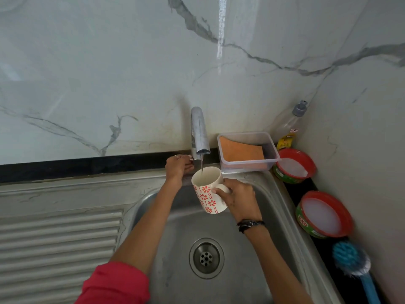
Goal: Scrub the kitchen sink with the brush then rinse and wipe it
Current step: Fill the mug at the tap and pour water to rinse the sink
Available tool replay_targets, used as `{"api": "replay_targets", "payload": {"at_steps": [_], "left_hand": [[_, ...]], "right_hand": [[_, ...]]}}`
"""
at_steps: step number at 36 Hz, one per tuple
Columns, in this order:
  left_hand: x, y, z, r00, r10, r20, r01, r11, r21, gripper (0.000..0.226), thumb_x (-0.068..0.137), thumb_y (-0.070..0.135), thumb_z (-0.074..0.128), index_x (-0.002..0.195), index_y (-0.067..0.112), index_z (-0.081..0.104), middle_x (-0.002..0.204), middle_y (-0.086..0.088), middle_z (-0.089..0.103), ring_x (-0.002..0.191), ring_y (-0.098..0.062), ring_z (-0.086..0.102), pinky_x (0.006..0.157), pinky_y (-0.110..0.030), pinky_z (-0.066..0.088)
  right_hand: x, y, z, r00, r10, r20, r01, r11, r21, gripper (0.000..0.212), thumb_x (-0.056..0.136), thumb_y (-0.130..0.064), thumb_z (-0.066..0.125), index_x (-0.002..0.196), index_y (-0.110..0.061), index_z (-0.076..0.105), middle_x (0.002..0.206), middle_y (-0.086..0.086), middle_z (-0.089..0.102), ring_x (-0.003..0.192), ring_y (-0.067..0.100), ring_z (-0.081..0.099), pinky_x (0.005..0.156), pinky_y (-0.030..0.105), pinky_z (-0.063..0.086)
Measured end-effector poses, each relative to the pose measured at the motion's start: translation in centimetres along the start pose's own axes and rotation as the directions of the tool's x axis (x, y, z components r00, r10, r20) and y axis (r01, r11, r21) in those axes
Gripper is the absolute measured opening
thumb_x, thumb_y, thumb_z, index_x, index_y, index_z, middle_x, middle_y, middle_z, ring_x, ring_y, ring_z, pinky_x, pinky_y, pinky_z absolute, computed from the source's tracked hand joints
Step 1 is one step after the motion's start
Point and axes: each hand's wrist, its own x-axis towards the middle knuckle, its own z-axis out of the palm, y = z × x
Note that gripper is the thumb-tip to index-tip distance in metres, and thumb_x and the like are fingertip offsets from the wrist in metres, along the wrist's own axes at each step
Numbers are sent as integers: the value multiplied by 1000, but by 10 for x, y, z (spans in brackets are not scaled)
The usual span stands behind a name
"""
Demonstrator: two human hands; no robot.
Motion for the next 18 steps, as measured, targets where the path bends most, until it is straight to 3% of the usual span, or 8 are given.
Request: {"api": "replay_targets", "payload": {"at_steps": [4, 8, 14, 18], "left_hand": [[-1, 1, -2, 994, -107, 17, 108, 991, -82, 8, 89, 5, 58, 91, -2, 62, 75, -12, 66, 67, -20, 65, 69, -28, 57], [0, -1, -5, 989, -143, 37, 147, 980, -135, 10, 87, 5, 61, 94, -2, 63, 76, -11, 67, 67, -17, 66, 66, -24, 57], [-4, 3, -6, 986, -160, 55, 167, 972, -165, 15, 85, 3, 62, 99, -5, 61, 77, -11, 66, 70, -16, 66, 57, -19, 56], [-5, 5, -7, 982, -176, 67, 185, 967, -173, 13, 85, 2, 63, 95, -6, 61, 63, -8, 68, 55, -11, 67, 55, -18, 56]], "right_hand": [[0, 5, 7, 989, 148, -13, -141, 962, 234, 27, 81, -27, 70, 98, -7, 69, 101, 9, 71, 92, 22, 67, 78, 43, 57], [-7, 10, 17, 982, 187, 15, -179, 906, 383, 31, 81, -18, 71, 108, -6, 67, 104, 8, 69, 93, 19, 66, 79, 41, 57], [-14, 18, 35, 970, 224, 93, -242, 882, 405, 34, 77, -15, 74, 110, -10, 67, 103, 6, 69, 94, 20, 64, 83, 41, 56], [-18, 24, 46, 970, 217, 111, -244, 892, 380, 27, 74, -17, 75, 101, -14, 70, 93, 4, 71, 91, 20, 66, 83, 45, 54]]}}
